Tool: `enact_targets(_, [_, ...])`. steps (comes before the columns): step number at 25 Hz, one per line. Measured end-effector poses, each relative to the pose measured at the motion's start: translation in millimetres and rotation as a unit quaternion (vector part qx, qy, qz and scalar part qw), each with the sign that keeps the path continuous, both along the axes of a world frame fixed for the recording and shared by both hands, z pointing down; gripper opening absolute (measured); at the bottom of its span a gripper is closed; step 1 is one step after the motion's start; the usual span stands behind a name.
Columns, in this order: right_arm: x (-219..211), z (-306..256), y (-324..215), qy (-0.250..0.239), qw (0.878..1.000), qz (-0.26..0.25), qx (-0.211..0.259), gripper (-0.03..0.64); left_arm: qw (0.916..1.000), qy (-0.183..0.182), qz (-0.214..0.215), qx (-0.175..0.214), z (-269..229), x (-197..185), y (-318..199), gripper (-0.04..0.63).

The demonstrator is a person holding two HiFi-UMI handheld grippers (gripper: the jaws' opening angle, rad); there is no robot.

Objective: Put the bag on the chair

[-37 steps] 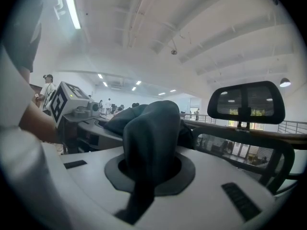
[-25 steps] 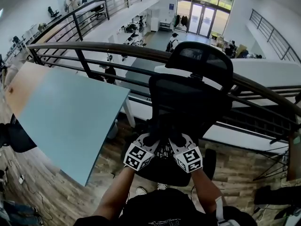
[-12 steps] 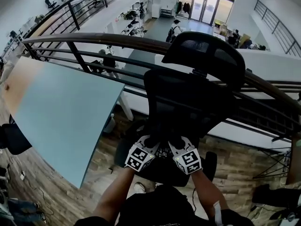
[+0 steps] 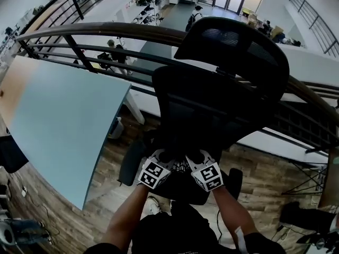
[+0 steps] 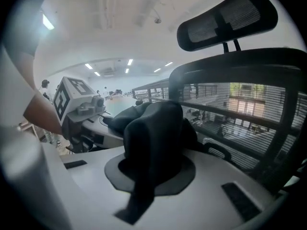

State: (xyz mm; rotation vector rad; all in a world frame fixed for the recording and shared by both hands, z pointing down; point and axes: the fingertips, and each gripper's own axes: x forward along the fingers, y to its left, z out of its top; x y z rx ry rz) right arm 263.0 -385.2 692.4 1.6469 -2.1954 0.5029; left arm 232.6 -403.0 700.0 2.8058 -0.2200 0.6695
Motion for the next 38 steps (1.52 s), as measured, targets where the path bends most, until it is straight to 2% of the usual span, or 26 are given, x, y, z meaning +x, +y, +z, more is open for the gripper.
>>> enact_targets(5, [7, 26, -10, -0.003, 1.0, -0.003, -0.015, 0.038, 0.9998, -0.017, -0.004, 0.003, 25, 7, -11, 0.034])
enact_targets(19, [19, 89, -9, -0.01, 0.998, 0.002, -0.057, 0.038, 0.9982, -0.053, -0.017, -0.022, 90, 22, -14, 0.034])
enact_targets(26, [20, 96, -15, -0.021, 0.998, -0.007, -0.06, 0.039, 0.9981, -0.045, -0.022, -0.037, 99, 22, -20, 0.035])
enact_targets(31, [24, 99, -12, -0.028, 0.997, -0.009, -0.067, 0.04, 0.9985, -0.047, -0.018, -0.023, 100, 22, -20, 0.041])
enact_targets(36, [25, 107, -9, -0.021, 0.996, -0.013, -0.081, 0.04, 0.997, -0.074, -0.009, -0.017, 109, 20, -16, 0.055])
enact_targets(38, [27, 111, -7, -0.017, 0.996, -0.009, -0.089, 0.043, 0.9962, -0.085, -0.004, -0.019, 112, 19, -13, 0.084])
